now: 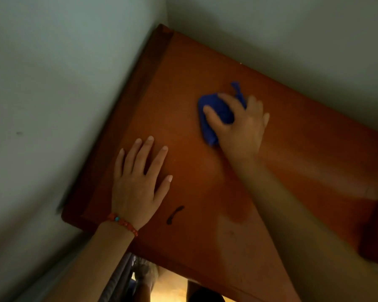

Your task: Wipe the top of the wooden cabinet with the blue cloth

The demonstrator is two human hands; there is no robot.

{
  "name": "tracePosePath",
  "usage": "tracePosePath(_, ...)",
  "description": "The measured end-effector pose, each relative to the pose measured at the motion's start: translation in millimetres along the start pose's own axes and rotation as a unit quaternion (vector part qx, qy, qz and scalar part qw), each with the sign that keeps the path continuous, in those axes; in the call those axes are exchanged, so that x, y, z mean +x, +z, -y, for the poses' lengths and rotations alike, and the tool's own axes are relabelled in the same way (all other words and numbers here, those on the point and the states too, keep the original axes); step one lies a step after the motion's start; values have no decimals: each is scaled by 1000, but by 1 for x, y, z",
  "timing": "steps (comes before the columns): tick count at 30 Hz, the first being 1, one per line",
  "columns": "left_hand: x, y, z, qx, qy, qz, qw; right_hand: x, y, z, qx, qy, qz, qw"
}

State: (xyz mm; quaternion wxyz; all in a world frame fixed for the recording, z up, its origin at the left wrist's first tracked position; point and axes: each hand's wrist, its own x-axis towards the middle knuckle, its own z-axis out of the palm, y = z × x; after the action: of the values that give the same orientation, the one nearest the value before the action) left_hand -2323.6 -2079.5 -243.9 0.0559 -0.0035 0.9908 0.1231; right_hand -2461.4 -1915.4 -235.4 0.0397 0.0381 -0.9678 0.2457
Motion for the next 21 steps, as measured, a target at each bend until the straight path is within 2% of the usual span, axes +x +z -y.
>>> tracePosePath(4, -5, -1, 7, -3, 24, -7, 1000, 2, 8, 5, 17, 42, -43, 998)
tracePosePath(9, -30, -4, 21, -12, 32, -19, 999, -118, -4, 20, 19, 21, 29, 999)
tracePosePath(11, -43, -4, 28, -9, 33, -14, 999, -115, -3, 22, 16, 25, 36, 999)
tracePosePath(16, -59, 0, 42, -9, 61, -10, 998, -55, 10, 29, 2, 86, -35, 996)
tracePosePath(18, -58, 2, 44, -10, 67, -20, 998, -68, 12, 32, 12, 99, -38, 994)
tracePosePath(21, -58, 3, 44, -15, 72, -34, 997, -133, 7, 39, 3, 81, -26, 996)
